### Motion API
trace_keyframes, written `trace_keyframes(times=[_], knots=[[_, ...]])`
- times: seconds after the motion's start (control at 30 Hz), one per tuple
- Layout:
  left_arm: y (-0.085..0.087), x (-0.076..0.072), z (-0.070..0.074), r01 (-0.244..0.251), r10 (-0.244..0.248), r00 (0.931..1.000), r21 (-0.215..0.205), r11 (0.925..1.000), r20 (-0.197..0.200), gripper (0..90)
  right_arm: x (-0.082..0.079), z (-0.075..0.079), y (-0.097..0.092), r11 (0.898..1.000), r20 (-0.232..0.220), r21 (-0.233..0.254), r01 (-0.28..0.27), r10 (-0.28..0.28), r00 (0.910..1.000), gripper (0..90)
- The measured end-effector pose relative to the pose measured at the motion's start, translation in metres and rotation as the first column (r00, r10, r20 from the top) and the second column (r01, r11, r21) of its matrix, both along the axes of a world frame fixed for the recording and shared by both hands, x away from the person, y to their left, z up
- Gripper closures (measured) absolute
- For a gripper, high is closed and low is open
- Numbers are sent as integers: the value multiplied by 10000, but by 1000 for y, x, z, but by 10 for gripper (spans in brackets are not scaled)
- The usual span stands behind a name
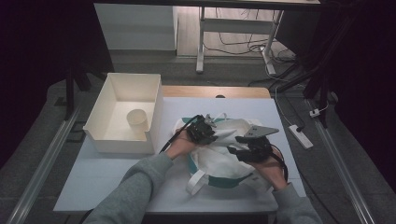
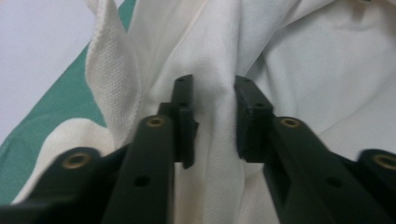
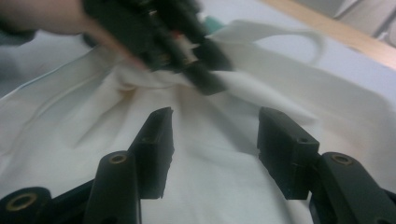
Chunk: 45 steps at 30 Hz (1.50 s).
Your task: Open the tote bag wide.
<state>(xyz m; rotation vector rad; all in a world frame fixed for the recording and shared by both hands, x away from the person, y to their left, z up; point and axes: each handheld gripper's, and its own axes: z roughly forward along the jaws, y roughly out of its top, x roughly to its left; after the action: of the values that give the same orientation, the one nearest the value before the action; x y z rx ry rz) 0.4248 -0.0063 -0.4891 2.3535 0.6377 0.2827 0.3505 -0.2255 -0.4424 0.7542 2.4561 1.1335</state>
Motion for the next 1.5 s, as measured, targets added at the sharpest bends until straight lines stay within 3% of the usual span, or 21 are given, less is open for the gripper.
trace_keyframes(times=[0.03,0.13,0.2,0.23,0.33,0.37,0.57,0.77,0.83,0.93,1.07,1.5], knots=[[0,1,-1,-8,8,10000,25,10000,-22,802,-2,-3,10,9992,-149,-221,-342,339,9993,454],[1,2,-2,-5,6,10000,18,10000,-63,835,-2,-7,19,9968,-199,-559,-569,559,9982,453],[1,2,-2,-47,47,9999,-34,10000,-111,846,-1,-12,28,9924,-266,-1036,-661,637,9976,445],[2,2,-2,-56,54,9999,-121,9999,-162,854,4,-21,35,9874,-504,-1455,-622,554,9972,424],[3,2,-3,-89,84,9997,-216,9997,-229,859,9,-30,40,9876,-764,-1458,-583,475,9959,423],[3,2,-3,-95,90,9997,-220,9997,-223,860,14,-37,45,9881,-1094,-1361,-719,572,9924,422],[4,1,-2,-143,138,9997,-253,9996,-191,860,21,-51,54,9826,-1412,-1712,-716,475,9888,425],[5,1,0,-123,117,9998,-305,9995,-186,860,20,-59,57,9758,-1970,-1976,-934,538,9789,625],[5,1,0,-127,121,9997,-314,9994,-209,861,20,-60,57,9756,-1991,-1985,-933,531,9785,654],[6,1,1,-147,139,9997,-369,9992,-214,861,19,-60,56,9771,-1925,-1922,-908,532,9799,782],[6,1,1,-189,181,9996,-397,9990,-216,862,17,-60,56,9765,-1788,-1948,-926,575,9822,857],[14,-2,13,-380,384,9993,-856,9956,24,870,4,-49,59,9713,-1123,-2001,-1286,1076,9878,886]])
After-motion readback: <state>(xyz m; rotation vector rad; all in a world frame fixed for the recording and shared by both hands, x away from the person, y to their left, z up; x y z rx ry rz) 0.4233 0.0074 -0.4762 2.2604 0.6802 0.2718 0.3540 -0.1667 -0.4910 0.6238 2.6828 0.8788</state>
